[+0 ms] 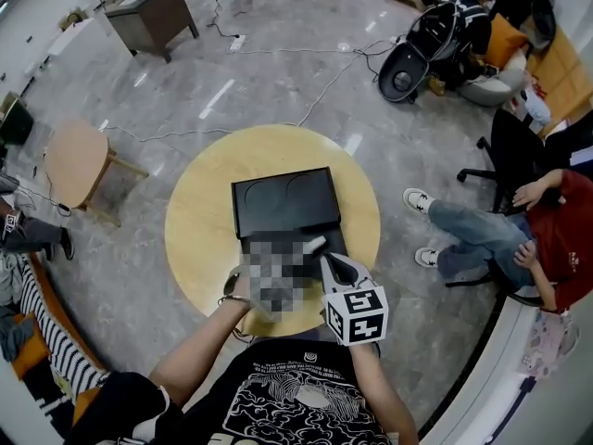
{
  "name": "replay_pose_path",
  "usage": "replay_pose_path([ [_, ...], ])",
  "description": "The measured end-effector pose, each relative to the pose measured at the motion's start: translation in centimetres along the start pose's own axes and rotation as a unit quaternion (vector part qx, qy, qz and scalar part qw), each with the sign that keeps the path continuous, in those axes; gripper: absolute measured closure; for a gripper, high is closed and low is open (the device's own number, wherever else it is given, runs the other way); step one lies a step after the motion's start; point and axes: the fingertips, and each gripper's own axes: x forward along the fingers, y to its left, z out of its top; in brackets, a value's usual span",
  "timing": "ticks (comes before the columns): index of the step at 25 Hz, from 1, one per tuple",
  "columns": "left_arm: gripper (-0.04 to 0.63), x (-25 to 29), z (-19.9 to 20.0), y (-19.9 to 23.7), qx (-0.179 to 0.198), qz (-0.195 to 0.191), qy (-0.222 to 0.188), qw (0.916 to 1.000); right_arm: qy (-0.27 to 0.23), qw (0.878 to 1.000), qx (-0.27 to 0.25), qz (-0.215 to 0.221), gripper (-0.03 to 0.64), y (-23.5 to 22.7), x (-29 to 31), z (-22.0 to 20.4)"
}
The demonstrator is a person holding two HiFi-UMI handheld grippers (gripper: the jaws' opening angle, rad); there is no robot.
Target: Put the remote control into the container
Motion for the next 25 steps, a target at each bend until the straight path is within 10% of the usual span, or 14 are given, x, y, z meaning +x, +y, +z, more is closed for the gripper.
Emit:
replay_pose_path([
  [14,0.445,-2.6,1.2,0.6,-0.064,0.008,-0.07,0.9954,0.013,1.0,0.003,0.006,0.594,0.7,0.9,-0.6],
  [25,0.515,-6.0,2.9,1.7,-0.185,0.024,-0.188,0.9643,0.028,0.999,-0.014,0.021,0.594,1.9,0.7,0.2],
])
